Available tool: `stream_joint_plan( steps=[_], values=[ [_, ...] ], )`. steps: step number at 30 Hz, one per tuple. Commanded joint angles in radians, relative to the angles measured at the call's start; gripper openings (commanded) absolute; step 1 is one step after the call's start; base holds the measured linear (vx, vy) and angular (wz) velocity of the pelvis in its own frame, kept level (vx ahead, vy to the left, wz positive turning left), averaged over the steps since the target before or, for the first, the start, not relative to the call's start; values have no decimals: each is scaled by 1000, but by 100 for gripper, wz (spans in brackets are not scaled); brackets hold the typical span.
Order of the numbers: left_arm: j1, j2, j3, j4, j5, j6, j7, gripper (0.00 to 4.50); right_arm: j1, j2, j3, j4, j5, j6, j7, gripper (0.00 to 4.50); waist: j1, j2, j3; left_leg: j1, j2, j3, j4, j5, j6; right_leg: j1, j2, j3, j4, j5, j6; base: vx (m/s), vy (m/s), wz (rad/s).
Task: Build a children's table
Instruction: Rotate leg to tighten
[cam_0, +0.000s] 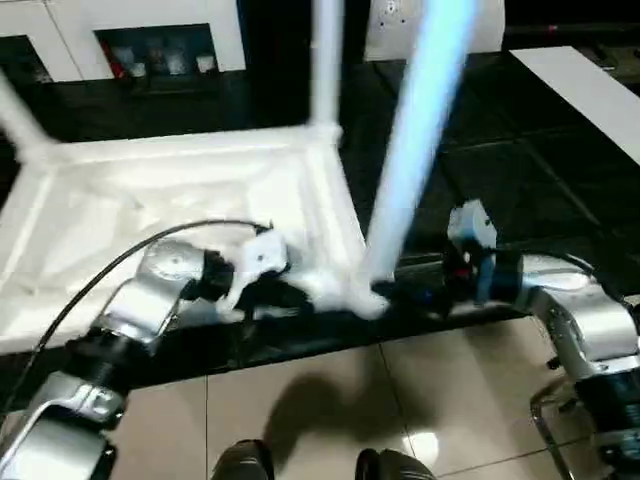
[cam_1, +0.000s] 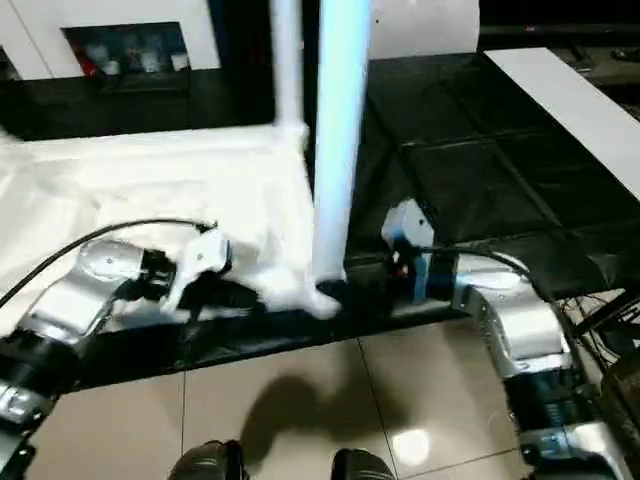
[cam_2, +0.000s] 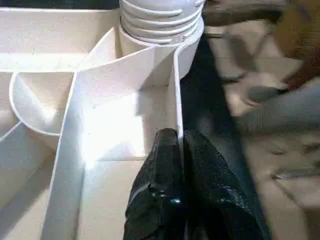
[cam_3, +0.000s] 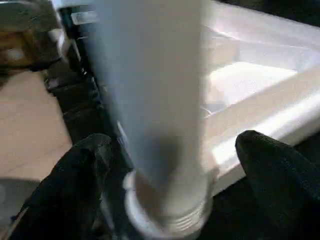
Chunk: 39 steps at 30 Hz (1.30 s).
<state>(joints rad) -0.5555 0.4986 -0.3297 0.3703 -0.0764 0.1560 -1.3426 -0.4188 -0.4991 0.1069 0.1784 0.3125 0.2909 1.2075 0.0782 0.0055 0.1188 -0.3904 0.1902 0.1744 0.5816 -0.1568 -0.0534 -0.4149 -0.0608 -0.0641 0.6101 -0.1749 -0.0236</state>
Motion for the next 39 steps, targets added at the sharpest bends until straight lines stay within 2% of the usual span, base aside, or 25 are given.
stream_joint_plan(
  steps=[1, 5, 6, 10, 13, 15, 17, 24, 25, 27, 29, 31, 32, 33, 35, 37, 39],
  values=[
    [-16, -2, -36, -54, -29, -37, -85, 0, -17, -12, 12, 11, 12, -10, 48, 404, -4, -14, -74, 23, 42, -5, -60, -183, 79, 51, -80, 53, -75, -254, -223, 0, 0, 0],
    [-29, 8, -48, -46, -32, -60, -139, 0, -41, -32, 51, 36, 30, -14, 155, 387, 8, -12, -75, 24, 45, -4, -59, -172, 80, 50, -80, 53, -74, -243, -222, 0, 0, 0],
    [-32, 9, -49, -43, -30, -63, -144, 0, -43, -34, 58, 37, 32, -15, 169, 364, 8, -11, -77, 24, 46, -6, -59, -166, 81, 50, -80, 52, -71, -228, -225, 0, 0, 0],
    [-49, 12, -56, -23, -20, -78, -162, 0, -59, -39, 99, 54, 25, -31, 246, 334, 9, -16, -79, 20, 45, -6, -58, -166, 85, 52, -82, 51, -70, -226, -230, 0, 0, 0],
    [-57, 12, -57, -12, -18, -84, -166, 0, -70, -32, 111, 75, 15, -39, 269, 304, 11, -16, -78, 22, 45, -5, -57, -176, 77, 50, -83, 52, -74, -254, -226, 0, 0, 0],
    [-59, 11, -56, -7, -15, -88, -165, 0, -76, -30, 116, 81, 17, -35, 281, 299, 10, -18, -79, 20, 44, -6, -57, -168, 75, 53, -82, 51, -71, -246, -225, 0, 0, 0],
    [-56, 11, -54, -8, -15, -88, -165, 0, -76, -28, 120, 80, 22, -29, 289, 268, 9, -18, -80, 20, 44, -6, -57, -161, 78, 52, -81, 50, -69, -228, -229, 0, 0, 0],
    [-50, -4, -39, -4, -27, -55, -138, 0, -70, -21, 114, 65, 53, 10, 287, 220, 10, -19, -82, 20, 44, -5, -55, -145, 85, 54, -80, 50, -66, -200, -239, 0, 0, 0],
    [-49, -14, -29, -12, -34, -20, -112, 0, -57, -6, 97, 36, 79, 64, 254, 217, 9, -18, -79, 20, 44, -4, -56, -149, 83, 54, -79, 51, -68, -205, -239, 0, 0, 0],
    [-50, -30, -16, -20, -38, 16, -73, 0, -40, 18, 79, 3, 101, 116, 197, 211, 9, -18, -78, 20, 44, -5, -58, -160, 76, 52, -81, 51, -70, -232, -234, 0, 0, 0],
    [-53, -46, -4, -21, -36, 45, -32, 0, -26, 49, 64, -20, 104, 137, 128, 210, 6, -19, -74, 20, 41, -7, -61, -189, 55, 52, -82, 51, -77, -302, -210, 0, 0, 0],
    [-56, -76, 9, -16, -21, 88, 45, 0, -4, 100, 67, -46, 72, 148, 16, 209, 2, -20, -68, 23, 40, -9, -63, -223, 37, 48, -85, 51, -88, -382, -187, 0, 0, 0],
    [-54, -98, 16, -17, -18, 111, 85, 0, 3, 139, 69, -48, 43, 153, -64, 209, -2, -21, -69, 21, 39, -12, -66, -224, 22, 49, -84, 51, -86, -402, -175, 0, 0, 0],
    [-53, -118, 22, -18, -17, 132, 119, 0, 5, 177, 68, -47, 25, 168, -131, 209, -6, -18, -67, 18, 37, -14, -68, -223, 15, 49, -82, 50, -86, -406, -169, 0, 0, 0],
    [-51, -151, 27, -21, -11, 161, 170, 0, 1, 248, 61, -37, 4, 190, -239, 209, -29, -20, -68, 16, 35, -16, -70, -237, 1, 49, -82, 49, -87, -408, -164, 0, 0, 0],
    [-52, -193, 34, -27, 4, 198, 240, 0, -12, 341, 50, -24, -14, 218, -368, 209, -43, -19, -69, 15, 32, -16, -68, -233, 3, 50, -81, 49, -88, -388, -167, 0, 0, 0],
    [-56, -218, 39, -25, 11, 220, 281, 0, -22, 382, 45, -10, -25, 226, -426, 209, -53, -18, -66, 18, 31, -14, -68, -240, 5, 45, -78, 50, -91, -384, -171, 0, 0, 0]
  ],
)
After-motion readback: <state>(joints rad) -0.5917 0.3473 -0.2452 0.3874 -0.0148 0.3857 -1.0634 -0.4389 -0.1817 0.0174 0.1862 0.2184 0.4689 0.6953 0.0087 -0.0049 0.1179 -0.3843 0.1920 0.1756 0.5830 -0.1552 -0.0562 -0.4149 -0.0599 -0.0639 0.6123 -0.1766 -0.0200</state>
